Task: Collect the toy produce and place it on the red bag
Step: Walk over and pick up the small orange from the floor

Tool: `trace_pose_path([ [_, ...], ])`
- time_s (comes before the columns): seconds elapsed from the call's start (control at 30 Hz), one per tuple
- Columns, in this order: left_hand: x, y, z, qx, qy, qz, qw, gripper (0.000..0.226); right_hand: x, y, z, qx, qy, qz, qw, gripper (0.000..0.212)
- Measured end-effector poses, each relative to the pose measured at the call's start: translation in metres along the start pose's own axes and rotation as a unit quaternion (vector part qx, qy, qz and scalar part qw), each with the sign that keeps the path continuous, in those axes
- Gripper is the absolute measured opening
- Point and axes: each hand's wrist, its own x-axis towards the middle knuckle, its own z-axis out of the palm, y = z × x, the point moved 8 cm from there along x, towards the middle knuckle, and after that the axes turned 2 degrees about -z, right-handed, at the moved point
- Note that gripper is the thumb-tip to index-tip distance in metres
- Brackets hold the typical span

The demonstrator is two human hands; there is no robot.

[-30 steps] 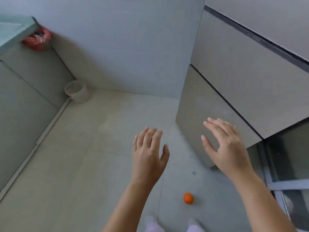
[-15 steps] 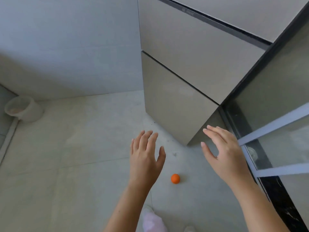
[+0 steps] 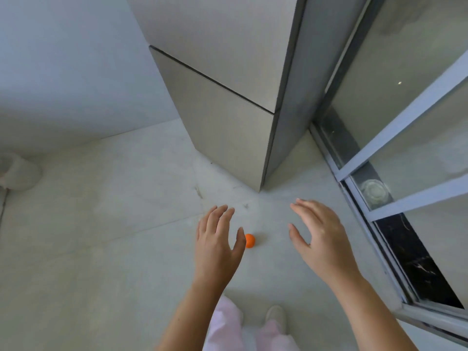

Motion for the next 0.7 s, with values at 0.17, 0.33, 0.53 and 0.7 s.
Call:
trace_pose_path([
  [0.17, -0.024, -0.035, 0.063, -0.006, -0.037, -0.042, 0.998, 0.043, -0.034, 0.051, 0.049, 0.010, -0.023, 0.023, 0.999, 0.038],
  [0.33, -0.044, -0.093, 0.148, -0.016, -0.081, -0.069, 0.994, 0.046, -0.067, 0.107, 0.140, 0.013, -0.074, 0.062, 0.995, 0.039],
  [0.53, -0.053, -0.172, 0.246, -0.010, -0.145, -0.075, 0.987, 0.049, -0.092, 0.161, 0.256, 0.029, -0.116, 0.096, 0.988, 0.043],
  [0.7, -0.053, -0.248, 0.328, 0.002, -0.191, -0.081, 0.978, 0.046, -0.097, 0.200, 0.350, 0.049, -0.122, 0.100, 0.986, 0.040],
])
